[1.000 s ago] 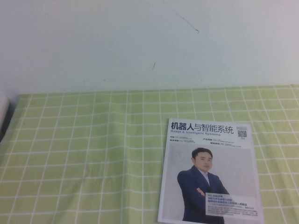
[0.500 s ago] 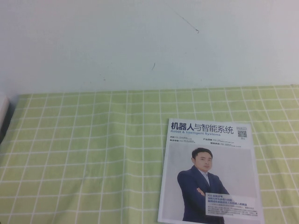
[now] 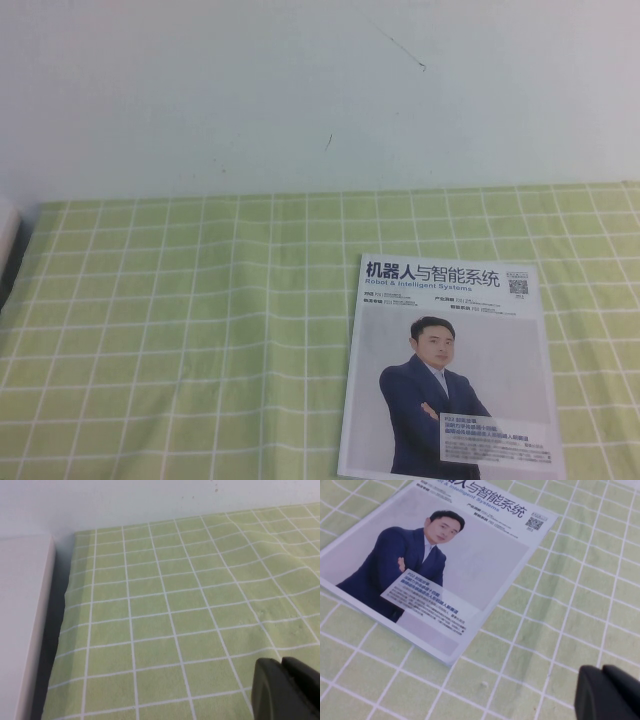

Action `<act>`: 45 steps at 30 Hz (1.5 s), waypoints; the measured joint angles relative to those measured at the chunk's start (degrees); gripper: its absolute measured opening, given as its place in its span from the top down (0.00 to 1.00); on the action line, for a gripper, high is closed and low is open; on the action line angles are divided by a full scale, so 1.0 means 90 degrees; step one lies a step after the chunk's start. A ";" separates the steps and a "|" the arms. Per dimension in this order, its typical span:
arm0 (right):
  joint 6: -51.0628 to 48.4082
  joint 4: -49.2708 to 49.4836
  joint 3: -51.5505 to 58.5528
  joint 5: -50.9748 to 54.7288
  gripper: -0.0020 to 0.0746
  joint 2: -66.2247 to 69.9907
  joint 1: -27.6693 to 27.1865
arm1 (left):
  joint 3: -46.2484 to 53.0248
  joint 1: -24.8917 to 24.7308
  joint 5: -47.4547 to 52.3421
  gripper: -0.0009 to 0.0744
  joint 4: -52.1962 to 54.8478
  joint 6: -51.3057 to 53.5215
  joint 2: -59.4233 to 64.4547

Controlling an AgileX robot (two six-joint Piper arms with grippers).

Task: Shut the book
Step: 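Close the open booklet and leave it lying on the table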

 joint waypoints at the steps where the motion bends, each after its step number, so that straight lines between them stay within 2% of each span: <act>1: 0.0000 0.0000 0.0000 0.0000 0.98 0.0000 0.0000 | 0.0000 0.0000 0.0000 0.99 0.0000 -0.0034 0.0000; 13: 0.0000 0.0000 0.0000 0.0000 0.98 0.0000 0.0000 | 0.0000 0.0013 0.0000 0.99 0.0000 -0.0205 0.0000; 20: 0.0000 0.0000 0.0000 0.0000 0.98 0.0000 0.0000 | 0.0000 0.0348 0.0010 0.99 0.0000 -0.0267 0.0000; 45: 0.0000 0.0000 0.0000 0.0000 0.98 0.0000 0.0000 | 0.0000 0.0257 0.0039 0.99 0.0119 -0.0281 0.0000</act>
